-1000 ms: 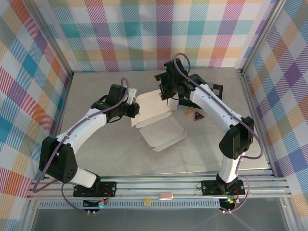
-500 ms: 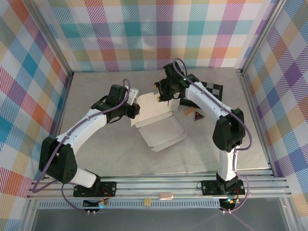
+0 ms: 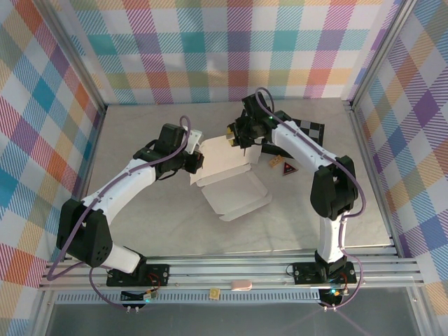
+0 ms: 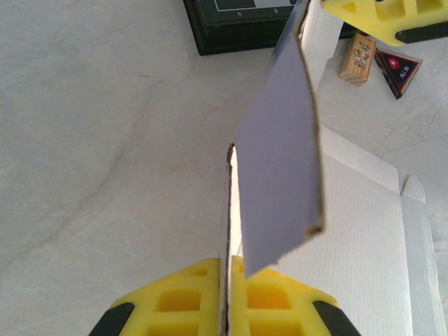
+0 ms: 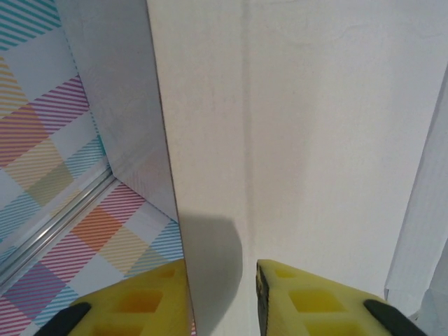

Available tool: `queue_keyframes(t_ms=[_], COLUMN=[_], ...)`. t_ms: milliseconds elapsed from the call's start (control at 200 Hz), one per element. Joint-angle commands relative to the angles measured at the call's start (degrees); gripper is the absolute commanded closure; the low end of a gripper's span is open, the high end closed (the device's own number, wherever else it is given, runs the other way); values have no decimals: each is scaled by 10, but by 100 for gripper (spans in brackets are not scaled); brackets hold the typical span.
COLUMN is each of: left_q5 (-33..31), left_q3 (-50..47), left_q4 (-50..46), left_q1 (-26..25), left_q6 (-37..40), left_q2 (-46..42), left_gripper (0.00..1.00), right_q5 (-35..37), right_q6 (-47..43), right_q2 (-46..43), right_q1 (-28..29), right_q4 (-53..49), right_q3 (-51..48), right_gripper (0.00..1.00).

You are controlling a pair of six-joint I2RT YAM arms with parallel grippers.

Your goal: Fold the paper box

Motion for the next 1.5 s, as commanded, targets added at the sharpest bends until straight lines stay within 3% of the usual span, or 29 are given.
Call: queue_keyframes(t_ms=[0,310,715,840,925,1075,1255,1495], left_q5=[-2,-15,-24,-29,-40,-48,-47,-17], left_q3=[-2,-3,1,17,40,89,132,217], left_q4=[17,23,21,11,0,-30,-61,-96], left_q1=[-5,-5,-5,-5,-4,-4,-4,-9], left_q6=[14,6,2,-25,-89,-287,-523,-642], left_q2=[1,-4,-3,-13,-31,-55,-40,49], left_gripper=[100,100,100,73,63,47,52,55], right_q5=[-14,-10,9,52,91,111,119,123], right_q6=[7,10,10,5,12,27,46,53], right_q2=[-12,-30,-68,-99,-120,-126,-121,-111], right_q1=[-2,-3,-4,-4,-3,-2,3,10], right_q4=[2,16,67,157,206,234,237,227], right_q3=[-10,-43,-112,-172,-207,-224,-220,-202], right_gripper=[74,99,100,100,100,100,100,100])
